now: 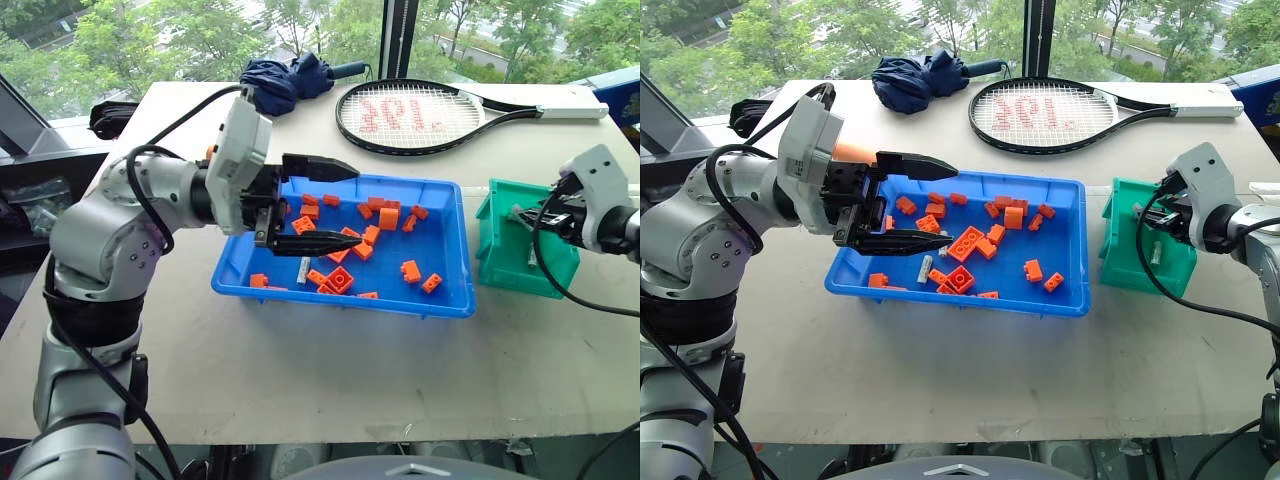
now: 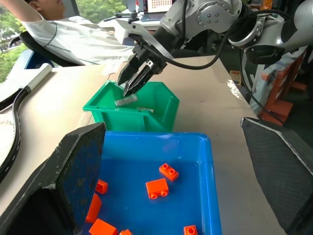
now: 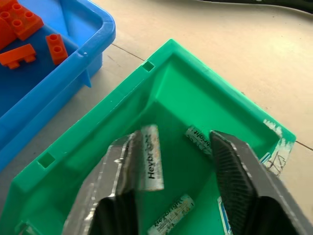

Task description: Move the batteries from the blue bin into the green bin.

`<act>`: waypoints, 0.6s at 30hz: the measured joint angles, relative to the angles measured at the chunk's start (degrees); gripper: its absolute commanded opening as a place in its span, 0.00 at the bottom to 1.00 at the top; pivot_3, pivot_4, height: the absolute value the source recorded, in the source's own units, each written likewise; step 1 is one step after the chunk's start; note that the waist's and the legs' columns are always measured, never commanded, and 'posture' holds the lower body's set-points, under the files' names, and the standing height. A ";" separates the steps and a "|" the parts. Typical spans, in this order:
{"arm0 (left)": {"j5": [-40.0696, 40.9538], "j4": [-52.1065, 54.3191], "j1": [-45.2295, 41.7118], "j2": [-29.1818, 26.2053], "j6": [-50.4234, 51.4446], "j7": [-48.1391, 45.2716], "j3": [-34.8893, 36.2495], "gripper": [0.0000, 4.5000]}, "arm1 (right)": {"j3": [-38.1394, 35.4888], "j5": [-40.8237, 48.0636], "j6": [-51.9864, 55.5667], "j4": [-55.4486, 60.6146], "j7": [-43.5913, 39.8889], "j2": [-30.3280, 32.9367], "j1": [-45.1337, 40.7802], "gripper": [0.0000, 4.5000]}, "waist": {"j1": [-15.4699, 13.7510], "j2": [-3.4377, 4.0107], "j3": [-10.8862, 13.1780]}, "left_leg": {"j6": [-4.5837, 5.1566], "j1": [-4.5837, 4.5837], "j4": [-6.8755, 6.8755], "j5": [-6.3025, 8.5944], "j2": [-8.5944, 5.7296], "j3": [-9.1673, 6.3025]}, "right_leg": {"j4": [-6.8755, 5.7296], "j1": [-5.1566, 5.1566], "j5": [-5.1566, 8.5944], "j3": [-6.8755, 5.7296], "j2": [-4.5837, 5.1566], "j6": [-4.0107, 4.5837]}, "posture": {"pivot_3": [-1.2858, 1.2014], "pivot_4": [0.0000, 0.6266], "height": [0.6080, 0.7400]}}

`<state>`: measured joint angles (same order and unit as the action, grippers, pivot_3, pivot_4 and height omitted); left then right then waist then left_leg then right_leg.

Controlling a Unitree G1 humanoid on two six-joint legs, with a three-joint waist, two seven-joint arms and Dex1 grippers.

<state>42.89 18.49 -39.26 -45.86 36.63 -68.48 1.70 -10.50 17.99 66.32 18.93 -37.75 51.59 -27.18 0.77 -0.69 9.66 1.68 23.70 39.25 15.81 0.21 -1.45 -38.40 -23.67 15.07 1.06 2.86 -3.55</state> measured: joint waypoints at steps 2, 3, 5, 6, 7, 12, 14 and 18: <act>-0.55 0.04 2.03 -1.00 -0.27 0.07 0.15 1.00 | 0.00 0.36 -1.48 -0.27 -0.38 -0.01 0.00 0.90 | 0.05 0.01 0.00 | 0.00 -0.01 0.00 0.00 0.01 0.01 | -0.01 0.00 0.00 0.02 -0.01 0.00 | 0.52 0.24 1.00; -0.87 0.05 2.71 -1.23 -0.46 0.18 0.26 1.00 | 0.00 0.59 -1.98 -0.31 -0.58 -0.04 -0.02 0.99 | 0.02 0.00 0.00 | 0.00 -0.01 0.00 0.00 0.02 -0.01 | 0.00 0.00 0.00 0.00 -0.01 0.00 | 0.52 0.24 1.00; -2.08 -0.02 4.97 -2.37 -0.96 0.79 1.02 1.00 | -0.02 1.99 -4.10 -0.17 -1.36 -0.79 -0.05 0.99 | 0.06 0.00 0.00 | 0.00 -0.02 -0.01 0.00 0.03 0.00 | 0.00 0.00 0.00 0.01 -0.02 0.00 | 0.52 0.24 1.00; -2.60 -0.14 5.75 -2.63 -1.17 1.21 1.42 1.00 | -0.04 2.74 -4.83 -0.03 -1.86 -1.31 -0.06 0.99 | 0.04 0.01 0.00 | 0.01 -0.01 0.00 0.00 0.03 0.00 | 0.00 0.00 0.00 0.01 -0.02 0.00 | 0.52 0.24 1.00; -3.83 -0.25 7.43 -3.41 -1.96 1.81 2.14 1.00 | -0.04 3.94 -6.24 0.79 -2.71 -2.50 -0.03 0.99 | 0.06 0.01 0.00 | 0.01 -0.02 0.00 0.01 0.04 0.00 | 0.00 0.00 0.00 0.01 -0.02 0.00 | 0.52 0.24 1.00; -8.88 -3.50 13.89 -5.83 -3.86 4.88 5.12 1.00 | 1.04 8.34 -11.98 4.89 -6.83 -5.54 1.72 0.99 | -0.03 0.02 0.01 | 0.02 0.01 0.00 0.01 0.06 -0.02 | 0.01 0.00 0.00 -0.03 -0.01 0.00 | 0.52 0.24 1.00; -9.76 -4.51 16.24 -7.08 -4.62 5.00 6.98 1.00 | 2.62 9.14 -12.98 5.20 -6.80 -7.10 1.27 0.99 | -0.03 0.02 0.00 | 0.02 0.00 0.02 0.01 0.05 -0.02 | 0.00 0.00 0.00 -0.03 0.01 0.00 | 0.52 0.24 1.00; -12.55 -7.87 23.07 -12.34 -7.54 2.99 11.94 1.00 | 8.28 9.50 -14.08 4.88 -6.72 -10.98 -1.39 0.99 | 0.16 0.07 0.03 | 0.00 -0.03 -0.02 0.00 0.08 -0.02 | -0.02 -0.02 0.01 -0.03 -0.02 0.01 | 0.52 0.24 1.00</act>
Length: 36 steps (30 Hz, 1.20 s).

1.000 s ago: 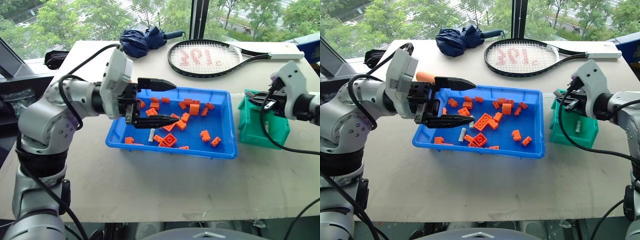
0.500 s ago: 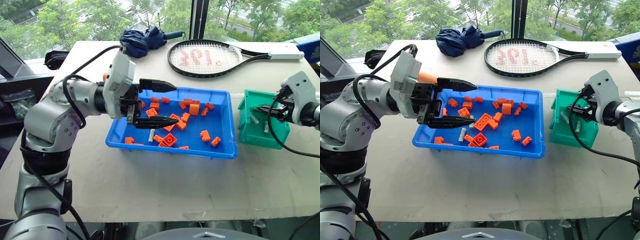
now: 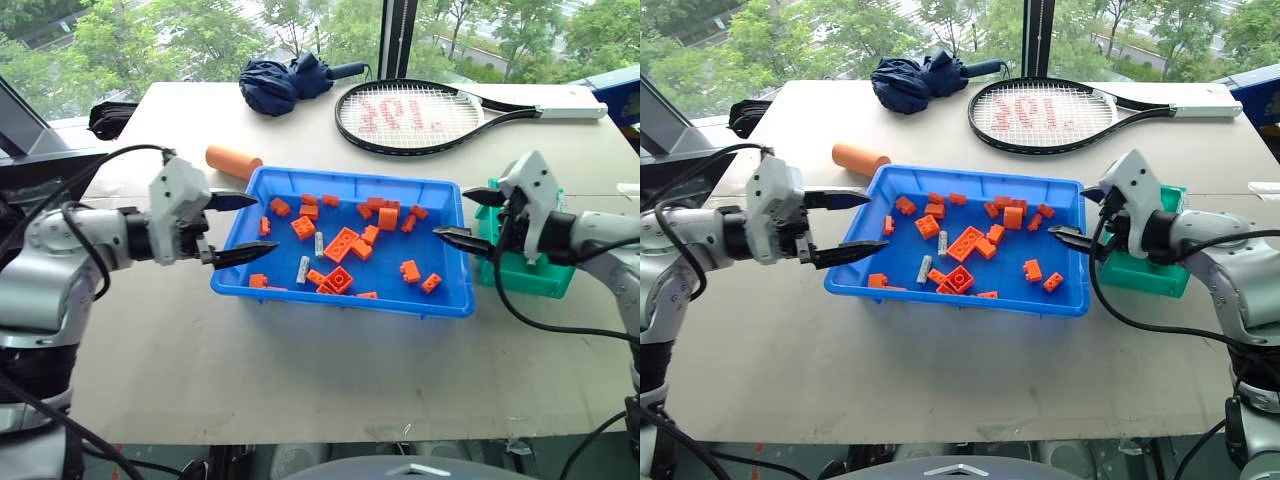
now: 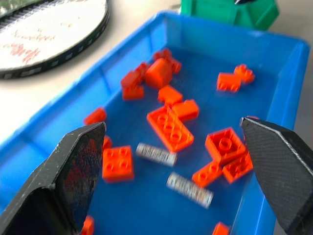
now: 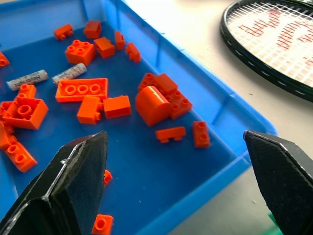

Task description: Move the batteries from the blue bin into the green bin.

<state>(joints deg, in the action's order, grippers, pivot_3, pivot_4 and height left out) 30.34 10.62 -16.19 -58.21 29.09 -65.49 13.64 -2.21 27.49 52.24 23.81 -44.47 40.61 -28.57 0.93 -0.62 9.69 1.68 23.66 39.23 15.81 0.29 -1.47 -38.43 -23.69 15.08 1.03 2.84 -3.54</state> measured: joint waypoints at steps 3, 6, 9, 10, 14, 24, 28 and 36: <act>-0.11 -1.07 4.54 -2.14 -1.00 -2.34 4.45 1.00 | 4.86 -0.08 -0.92 -0.27 -0.13 -3.14 -3.17 0.99 | 0.02 0.02 0.01 | 0.00 0.01 0.00 0.00 0.01 0.00 | 0.00 -0.02 0.00 -0.02 0.01 0.00 | 0.52 0.24 1.00; -0.07 -1.10 9.20 -4.04 -1.63 -4.86 8.71 1.00 | 10.93 -0.93 -1.39 -2.34 0.10 -7.50 -7.08 0.99 | 0.01 0.03 0.02 | -0.01 0.01 -0.01 0.00 0.01 -0.01 | 0.01 -0.02 0.00 -0.04 0.03 0.01 | 0.52 0.24 1.00; 0.21 -0.88 12.00 -4.57 -1.76 -5.87 11.78 1.00 | 17.70 -4.25 -0.98 -8.05 3.10 -15.09 -12.13 0.99 | -0.04 0.03 0.02 | -0.06 0.01 0.00 -0.03 0.00 -0.03 | -0.05 -0.04 0.00 -0.06 0.05 0.01 | 0.52 0.24 1.00; 0.23 -0.69 12.14 -4.57 -1.76 -5.96 12.13 1.00 | 19.38 -4.98 -1.06 -9.40 3.82 -16.93 -13.15 0.99 | -0.12 0.03 0.02 | -0.08 0.02 0.00 -0.04 -0.01 -0.04 | -0.07 -0.05 0.00 -0.07 0.05 0.01 | 0.52 0.24 1.00; 0.82 0.95 13.35 -4.56 -1.48 -5.84 13.44 1.00 | 23.98 -7.36 -2.56 -14.26 4.36 -21.78 -15.71 0.99 | -0.34 0.02 0.02 | -0.27 0.08 -0.01 -0.15 -0.08 -0.09 | -0.06 -0.08 0.00 -0.12 0.11 0.00 | 0.52 0.24 1.00; 0.95 2.63 4.57 1.35 -3.58 -3.66 4.71 1.00 | 17.86 -4.12 -3.94 -10.10 0.06 -17.53 -10.87 0.99 | -1.26 0.01 0.01 | -0.10 0.08 0.03 -0.06 -0.21 -0.23 | -0.11 -0.01 -0.01 -0.24 0.23 -0.01 | 0.52 0.24 1.00; -3.22 -1.98 -3.27 2.52 -9.45 -9.30 -6.84 1.00 | 9.97 -0.19 -3.66 -4.57 -2.05 -10.94 -4.83 0.99 | -1.27 -0.03 -0.01 | -0.08 0.01 0.03 -0.05 -0.21 -0.07 | -0.11 0.01 -0.01 -0.13 0.13 -0.01 | 0.52 0.24 1.00; -20.33 -38.17 -30.30 13.64 -31.97 -20.30 -24.69 1.00 | -2.29 5.18 -1.56 4.61 -3.28 -0.41 8.92 0.99 | -0.86 0.01 0.00 | -0.05 0.07 0.10 -0.04 -0.24 -0.07 | -0.17 0.00 0.01 -0.13 -0.10 0.02 | 0.52 0.24 1.00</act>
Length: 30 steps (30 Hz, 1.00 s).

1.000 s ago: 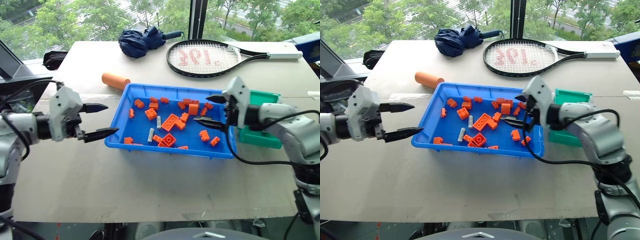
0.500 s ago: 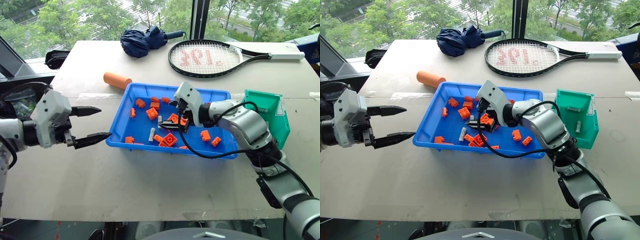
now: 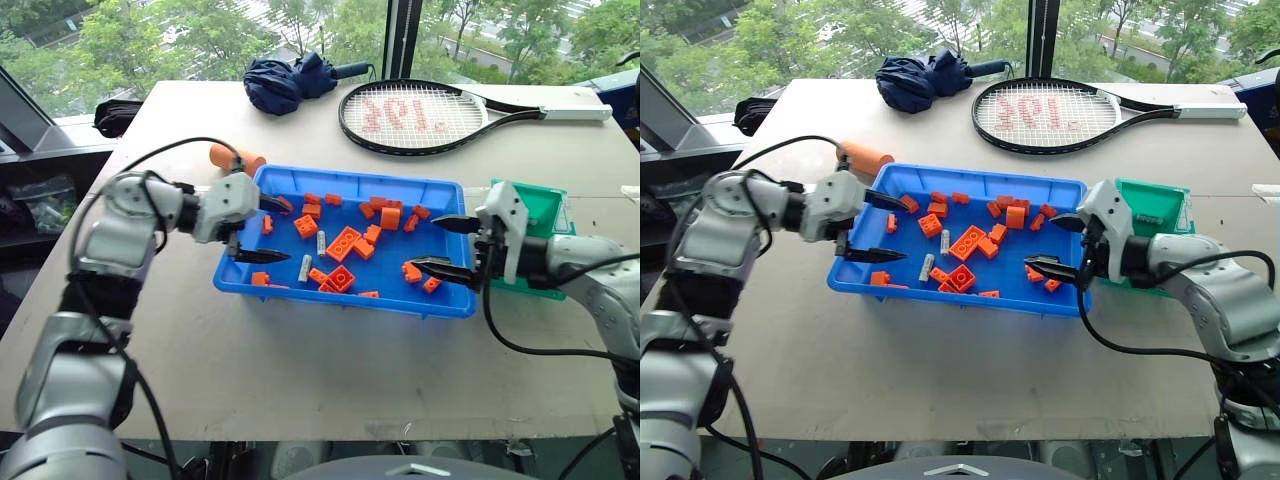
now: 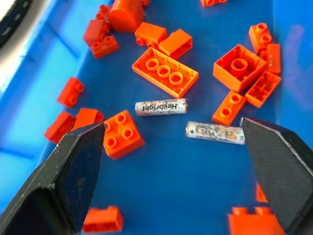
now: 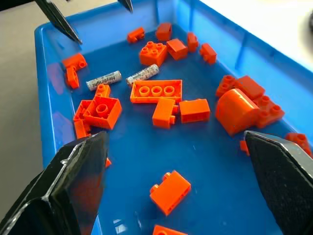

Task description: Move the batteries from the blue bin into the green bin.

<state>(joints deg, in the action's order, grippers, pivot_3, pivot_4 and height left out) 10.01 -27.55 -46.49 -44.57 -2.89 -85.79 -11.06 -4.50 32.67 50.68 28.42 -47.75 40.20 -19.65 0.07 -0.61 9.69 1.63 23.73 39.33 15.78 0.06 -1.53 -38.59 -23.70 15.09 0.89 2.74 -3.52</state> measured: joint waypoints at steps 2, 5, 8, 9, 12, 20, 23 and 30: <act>-2.12 -7.69 -5.07 3.46 -4.98 -2.09 -1.86 1.00 | -2.56 1.89 0.48 3.01 0.78 0.28 3.06 0.99 | 0.12 -0.07 0.01 | 0.00 0.04 0.02 0.00 0.00 -0.05 | 0.04 0.01 0.00 -0.04 0.01 0.00 | 0.52 0.24 1.00; -4.76 -17.81 -11.52 6.97 -11.06 -4.59 -3.38 1.00 | -5.77 4.01 1.05 5.80 2.17 0.47 7.06 0.99 | 0.50 -0.09 0.02 | 0.01 0.04 0.02 0.01 -0.02 -0.05 | 0.05 0.01 -0.01 -0.01 0.02 -0.01 | 0.52 0.24 1.00; -9.17 -28.08 -17.91 10.02 -17.83 -5.92 -6.08 1.00 | -8.05 4.76 0.33 7.89 3.92 0.43 10.33 0.99 | 0.66 -0.10 0.02 | 0.02 0.01 0.03 0.01 -0.02 -0.05 | 0.03 0.01 0.00 0.00 0.02 -0.02 | 0.52 0.24 1.00; -10.40 -30.18 -19.14 10.42 -19.39 -5.93 -6.70 1.00 | -8.39 4.75 -0.05 8.16 4.19 0.45 11.20 0.99 | 0.76 -0.10 0.02 | 0.02 0.01 0.03 0.01 -0.02 -0.06 | 0.02 0.01 0.00 0.01 0.01 -0.02 | 0.52 0.24 1.00; -14.68 -36.76 -22.63 11.08 -24.29 -5.46 -8.00 1.00 | -9.83 4.66 -2.49 9.04 4.44 0.49 14.29 0.99 | 0.88 -0.10 0.03 | 0.02 0.01 0.03 0.01 -0.02 -0.07 | 0.01 0.01 0.00 0.01 0.00 -0.02 | 0.52 0.24 1.00; -21.42 -43.09 -26.05 12.12 -30.38 -5.04 -9.76 1.00 | -10.03 4.98 -5.07 9.52 6.07 0.86 15.03 0.99 | 0.54 -0.12 0.03 | 0.02 0.03 0.06 0.01 -0.03 -0.10 | 0.00 0.01 0.00 -0.01 0.02 -0.03 | 0.52 0.24 1.00; -23.11 -43.78 -26.05 13.61 -31.38 -3.99 -9.82 1.00 | -9.93 5.43 -5.20 10.27 6.98 0.85 14.85 0.99 | 0.50 -0.13 0.04 | 0.02 0.04 0.08 0.01 -0.03 -0.12 | -0.01 0.01 0.00 -0.02 0.03 -0.03 | 0.52 0.24 1.00; -26.29 -45.22 -26.05 16.23 -32.61 -2.80 -9.99 1.00 | -9.83 6.45 -5.19 11.67 8.37 1.02 14.74 0.99 | 0.65 -0.14 0.05 | 0.02 0.03 0.08 0.01 -0.03 -0.13 | -0.04 0.01 0.00 -0.02 0.02 -0.03 | 0.52 0.24 1.00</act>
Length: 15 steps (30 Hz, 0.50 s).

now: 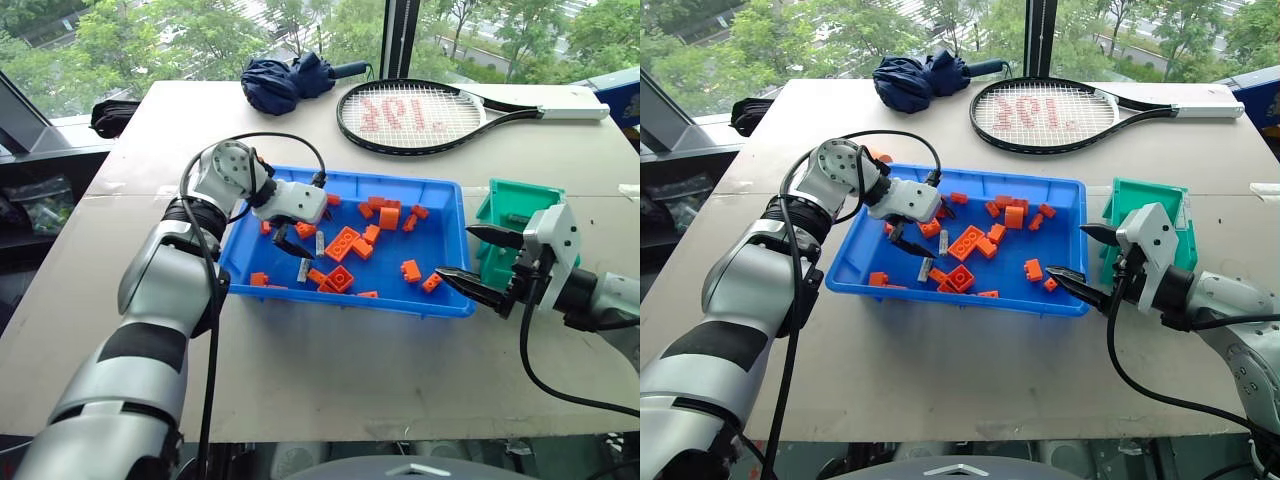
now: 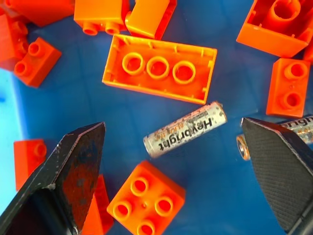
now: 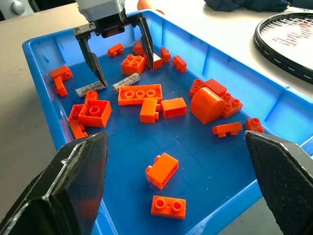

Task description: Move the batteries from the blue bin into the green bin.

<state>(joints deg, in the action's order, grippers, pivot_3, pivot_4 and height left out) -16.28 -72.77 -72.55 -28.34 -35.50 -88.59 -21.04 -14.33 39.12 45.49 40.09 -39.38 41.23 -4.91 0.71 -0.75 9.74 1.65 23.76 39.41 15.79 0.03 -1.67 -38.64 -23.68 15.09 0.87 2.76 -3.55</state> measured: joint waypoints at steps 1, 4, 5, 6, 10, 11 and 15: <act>-0.14 -0.06 0.00 0.15 -0.01 0.00 -0.03 1.00 | 0.00 0.09 0.03 0.03 0.03 0.04 0.00 0.99 | -0.01 0.00 0.00 | 0.00 0.00 0.00 0.00 0.00 0.00 | 0.00 0.00 0.00 0.00 0.00 0.00 | 0.52 0.24 1.00; -1.72 -0.54 -0.05 0.82 -0.05 0.03 -0.77 1.00 | 0.00 0.76 0.23 0.67 0.81 0.10 0.02 0.99 | -0.02 0.00 0.00 | 0.00 0.00 0.00 0.00 0.00 0.00 | -0.01 0.00 0.00 0.00 0.00 0.00 | 0.52 0.24 1.00; -1.90 -0.62 -0.05 0.99 -0.04 -0.07 -0.99 1.00 | 0.00 0.96 0.31 0.94 1.07 0.15 0.09 0.99 | -0.02 0.00 0.00 | 0.00 0.00 0.00 0.00 0.00 0.01 | -0.01 0.00 0.00 0.00 0.00 0.00 | 0.52 0.24 1.00; -2.04 -0.67 -0.10 1.19 -0.04 -0.25 -1.01 0.89 | -0.01 1.25 0.39 1.21 1.22 0.20 0.18 1.00 | -0.02 0.00 0.00 | 0.00 0.00 0.00 0.00 0.00 0.00 | -0.01 0.00 0.00 0.00 0.00 0.00 | 0.52 0.24 1.00; -2.73 -1.04 -0.35 1.90 -0.04 -1.35 -1.30 0.54 | -0.04 1.83 0.51 1.70 1.81 0.72 1.31 1.00 | -0.08 -0.01 0.00 | 0.00 0.00 0.02 0.00 -0.01 0.01 | -0.02 0.01 0.00 0.00 0.01 0.00 | 0.52 0.24 1.00; -2.79 -1.06 -0.36 2.02 -0.04 -1.52 -1.36 0.44 | -0.09 1.93 0.52 1.70 1.87 0.95 1.68 1.00 | -0.07 -0.01 -0.01 | 0.00 0.00 0.02 0.00 -0.01 0.01 | -0.03 0.00 0.00 0.01 0.01 0.00 | 0.52 0.24 1.00; -3.28 -1.11 -0.67 2.28 0.20 -1.77 -1.47 0.02 | -0.91 2.30 0.48 1.71 2.19 1.73 2.49 1.00 | -0.05 -0.01 0.00 | 0.00 -0.01 0.03 0.00 -0.01 0.00 | -0.08 0.00 0.00 0.01 0.00 0.00 | 0.52 0.24 1.00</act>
<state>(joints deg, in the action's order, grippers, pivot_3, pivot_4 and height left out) -19.56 -73.88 -73.22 -26.06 -35.30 -90.36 -22.52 -15.23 41.42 45.97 41.80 -37.19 42.96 -2.42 0.66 -0.75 9.73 1.65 23.75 39.44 15.79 0.02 -1.66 -38.72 -23.68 15.09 0.87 2.76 -3.55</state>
